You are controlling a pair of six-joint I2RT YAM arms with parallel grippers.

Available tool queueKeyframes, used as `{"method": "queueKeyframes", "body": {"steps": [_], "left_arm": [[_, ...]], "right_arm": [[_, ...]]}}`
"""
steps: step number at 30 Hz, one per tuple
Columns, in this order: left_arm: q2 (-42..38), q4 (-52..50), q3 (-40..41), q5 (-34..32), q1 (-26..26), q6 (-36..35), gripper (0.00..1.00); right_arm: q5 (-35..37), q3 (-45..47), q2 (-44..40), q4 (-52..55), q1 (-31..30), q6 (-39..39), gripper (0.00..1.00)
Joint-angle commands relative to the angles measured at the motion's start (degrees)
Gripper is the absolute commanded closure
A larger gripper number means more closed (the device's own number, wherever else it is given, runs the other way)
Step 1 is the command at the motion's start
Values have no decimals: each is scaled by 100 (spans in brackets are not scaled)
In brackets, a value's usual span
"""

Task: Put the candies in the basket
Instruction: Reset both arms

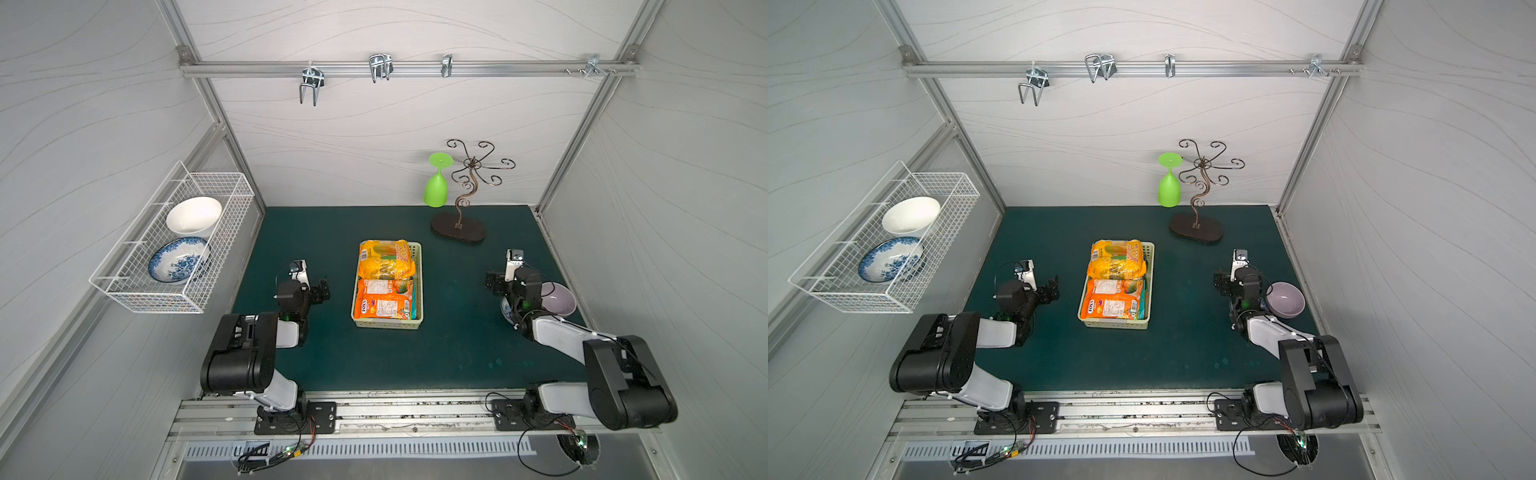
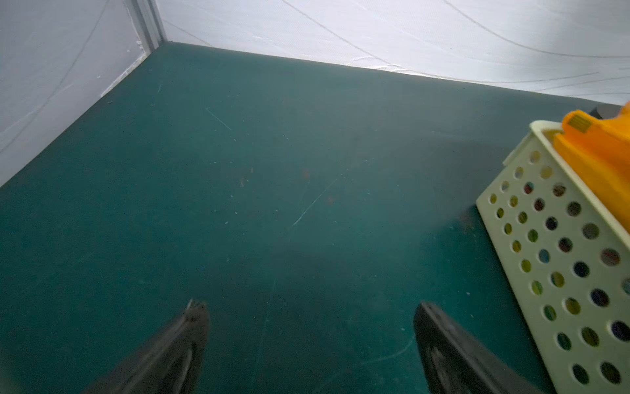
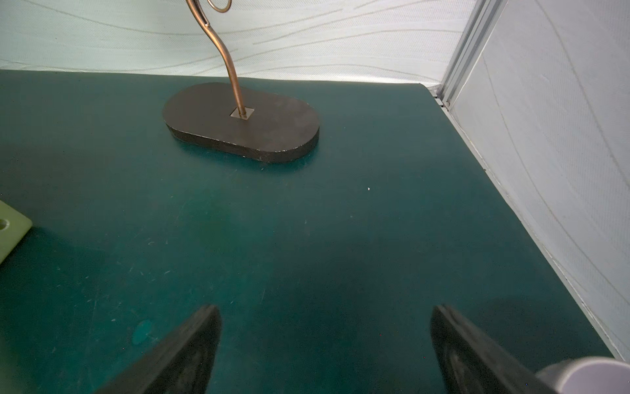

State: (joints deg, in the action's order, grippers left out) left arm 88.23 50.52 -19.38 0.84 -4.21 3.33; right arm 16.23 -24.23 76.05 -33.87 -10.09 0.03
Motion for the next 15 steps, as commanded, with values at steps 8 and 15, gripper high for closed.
{"method": "queueKeyframes", "body": {"steps": [8,15], "left_arm": [[35,-7,-325,-504,70,125,2],[30,-93,-373,-675,170,49,2]], "right_arm": [[-208,-11,330,-568,34,-100,1],[-217,30,153,-514,35,-113,1]]}}
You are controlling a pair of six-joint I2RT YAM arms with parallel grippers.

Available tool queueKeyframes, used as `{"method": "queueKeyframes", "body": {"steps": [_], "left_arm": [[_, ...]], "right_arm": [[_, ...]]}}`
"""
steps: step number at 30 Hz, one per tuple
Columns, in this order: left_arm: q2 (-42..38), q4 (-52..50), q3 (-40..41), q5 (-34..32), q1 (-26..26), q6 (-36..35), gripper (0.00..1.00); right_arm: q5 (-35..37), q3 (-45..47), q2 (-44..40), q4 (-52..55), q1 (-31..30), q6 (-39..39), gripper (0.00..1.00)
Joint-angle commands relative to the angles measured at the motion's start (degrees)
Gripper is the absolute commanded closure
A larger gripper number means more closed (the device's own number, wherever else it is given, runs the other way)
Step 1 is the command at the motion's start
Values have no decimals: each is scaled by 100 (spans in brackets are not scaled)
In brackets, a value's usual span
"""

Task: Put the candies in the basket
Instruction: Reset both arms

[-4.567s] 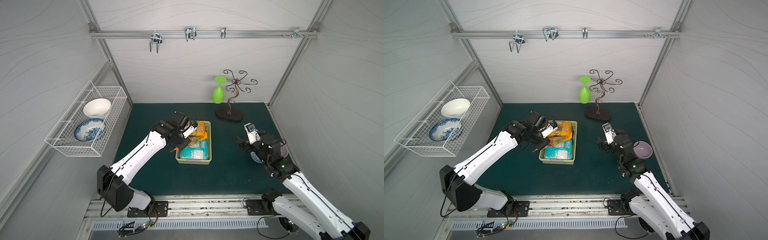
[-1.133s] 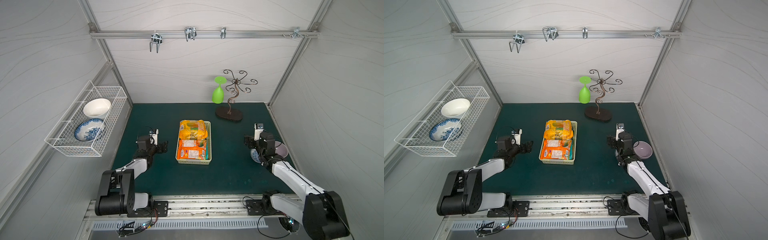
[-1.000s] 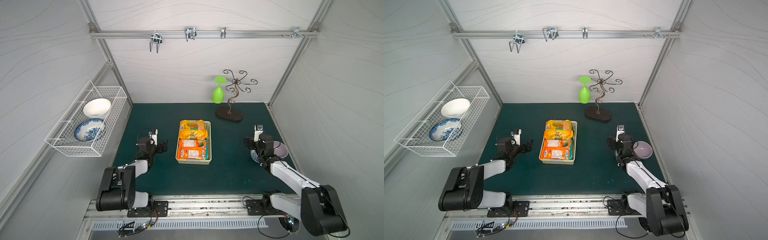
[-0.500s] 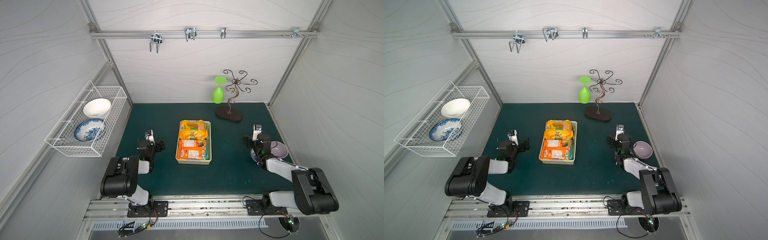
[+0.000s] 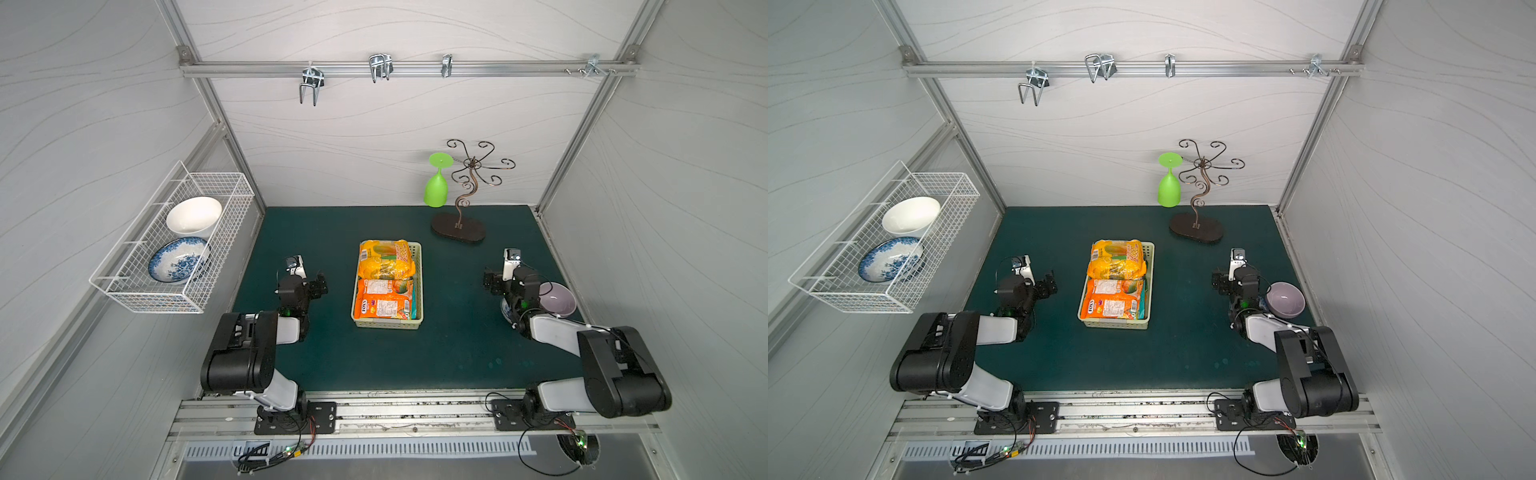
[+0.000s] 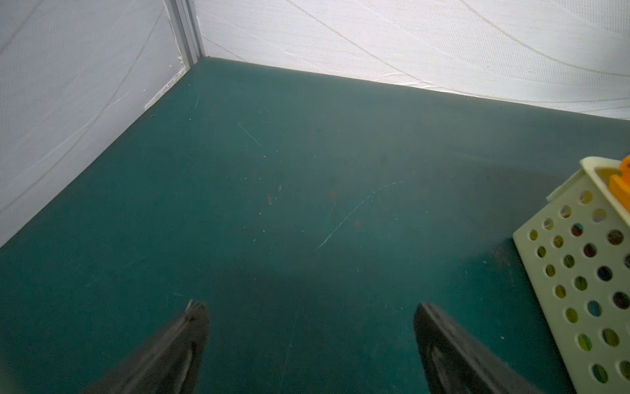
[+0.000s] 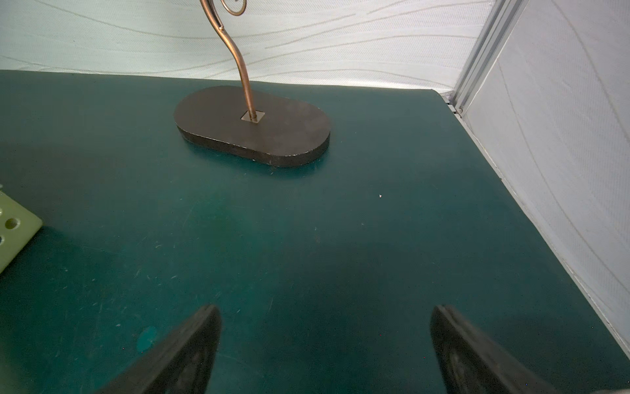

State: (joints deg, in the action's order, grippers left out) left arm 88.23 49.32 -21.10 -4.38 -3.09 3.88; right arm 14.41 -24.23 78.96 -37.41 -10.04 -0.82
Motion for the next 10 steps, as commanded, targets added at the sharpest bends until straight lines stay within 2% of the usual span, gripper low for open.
{"method": "queueKeyframes", "body": {"steps": [1,10], "left_arm": [[33,21,-201,-181,80,-26,2],[37,-28,-228,-220,133,-80,2]], "right_arm": [[-48,32,-184,-138,36,-24,1],[-88,160,-704,86,36,-6,1]]}}
